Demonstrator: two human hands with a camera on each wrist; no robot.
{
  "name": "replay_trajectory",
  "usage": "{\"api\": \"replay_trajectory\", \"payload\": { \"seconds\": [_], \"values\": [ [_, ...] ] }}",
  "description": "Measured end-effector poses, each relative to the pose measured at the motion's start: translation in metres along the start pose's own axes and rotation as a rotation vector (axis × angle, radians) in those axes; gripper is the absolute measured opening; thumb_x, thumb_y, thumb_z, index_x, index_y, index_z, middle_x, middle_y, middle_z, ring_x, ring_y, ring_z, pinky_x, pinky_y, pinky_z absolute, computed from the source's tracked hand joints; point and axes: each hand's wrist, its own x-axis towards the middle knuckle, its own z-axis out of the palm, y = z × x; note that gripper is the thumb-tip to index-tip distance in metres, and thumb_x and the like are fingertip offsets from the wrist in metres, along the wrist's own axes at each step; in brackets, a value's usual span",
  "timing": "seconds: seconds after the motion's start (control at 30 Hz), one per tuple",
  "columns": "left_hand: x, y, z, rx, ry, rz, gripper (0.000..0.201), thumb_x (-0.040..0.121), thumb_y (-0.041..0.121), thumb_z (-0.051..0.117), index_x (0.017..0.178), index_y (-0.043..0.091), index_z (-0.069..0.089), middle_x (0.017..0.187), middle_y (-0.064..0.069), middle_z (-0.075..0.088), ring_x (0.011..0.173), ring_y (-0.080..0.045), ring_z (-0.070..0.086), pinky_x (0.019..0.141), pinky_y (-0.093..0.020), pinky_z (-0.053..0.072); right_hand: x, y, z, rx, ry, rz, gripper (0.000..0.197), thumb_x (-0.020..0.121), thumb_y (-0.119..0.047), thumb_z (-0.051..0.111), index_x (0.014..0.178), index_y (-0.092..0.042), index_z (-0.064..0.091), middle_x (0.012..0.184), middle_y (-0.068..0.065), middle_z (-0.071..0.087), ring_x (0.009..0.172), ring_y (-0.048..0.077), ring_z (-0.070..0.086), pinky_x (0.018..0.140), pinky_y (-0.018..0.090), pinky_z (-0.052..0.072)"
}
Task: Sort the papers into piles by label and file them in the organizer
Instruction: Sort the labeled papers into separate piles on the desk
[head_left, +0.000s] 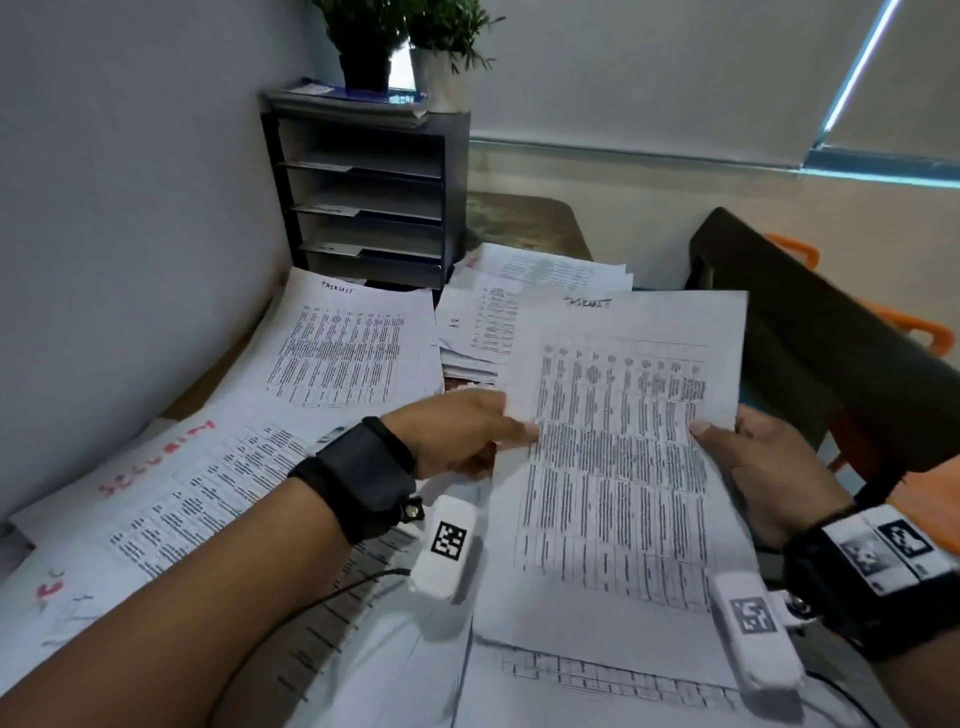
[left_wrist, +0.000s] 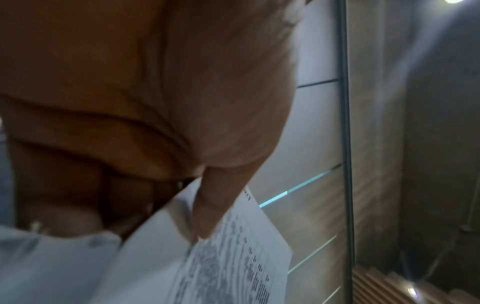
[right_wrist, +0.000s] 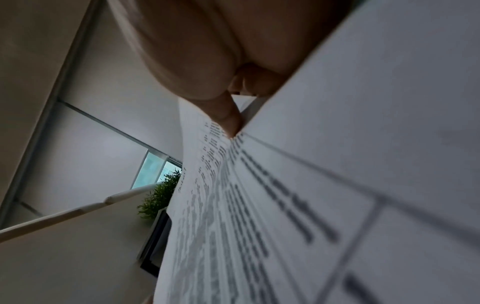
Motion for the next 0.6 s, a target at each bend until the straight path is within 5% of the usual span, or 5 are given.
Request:
{"api": "replay_trajectory", "payload": {
  "seconds": [0.13, 0.3, 0.4, 0.5, 0.6],
  "values": [
    [0.004, -0.001, 0.008, -0.123, 0.097, 0.074, 0.015, 0.103, 0.019, 0.053, 0.091, 0.013, 0.059, 0.067, -0.001, 0.061, 0.055, -0.014, 0.056, 0.054, -0.023, 0.045, -0.007, -0.007, 0.003, 0.077, -0.009, 0.034, 0.021, 0.099, -0.011, 0.054, 0.118, -0.007, 0.064, 0.103, 0.015, 0.076, 0.089, 0.033, 0.074, 0.067, 0.041, 0.061],
    [0.008, 0.003, -0.003, -0.353, 0.313, 0.209, 0.022, 0.106, 0.017, 0.047, 0.124, 0.020, 0.060, 0.096, -0.003, 0.071, 0.076, -0.014, 0.067, 0.068, -0.027, 0.055, -0.023, -0.010, 0.015, -0.010, -0.224, 0.022, 0.025, 0.098, -0.007, 0.052, 0.119, -0.014, 0.065, 0.111, 0.004, 0.076, 0.099, 0.021, 0.074, 0.074, 0.030, 0.061],
    [0.003, 0.007, -0.011, -0.381, 0.194, 0.155, 0.037, 0.098, 0.030, 0.062, 0.129, 0.010, 0.055, 0.100, -0.015, 0.069, 0.081, -0.023, 0.066, 0.071, -0.035, 0.057, -0.027, -0.011, 0.023, -0.024, -0.200, -0.028, 0.025, 0.099, -0.004, 0.051, 0.112, -0.016, 0.067, 0.107, -0.001, 0.077, 0.088, 0.008, 0.075, 0.061, 0.014, 0.055],
    [0.001, 0.003, -0.010, -0.300, -0.061, 0.049, 0.042, 0.095, 0.017, 0.067, 0.130, -0.001, 0.052, 0.123, -0.023, 0.066, 0.102, -0.037, 0.066, 0.080, -0.047, 0.060, -0.021, -0.007, 0.026, 0.058, -0.121, -0.002, 0.023, 0.100, -0.003, 0.048, 0.108, -0.016, 0.066, 0.100, -0.004, 0.077, 0.081, 0.008, 0.075, 0.056, 0.018, 0.056],
    [-0.004, 0.002, -0.012, -0.316, -0.006, 0.004, 0.027, 0.098, 0.003, 0.057, 0.126, 0.001, 0.056, 0.122, -0.022, 0.068, 0.101, -0.043, 0.070, 0.074, -0.050, 0.063, -0.017, -0.001, 0.026, 0.048, -0.168, 0.070, 0.021, 0.100, -0.004, 0.049, 0.113, -0.012, 0.063, 0.106, 0.004, 0.076, 0.086, 0.020, 0.074, 0.059, 0.026, 0.060]
  ]
}}
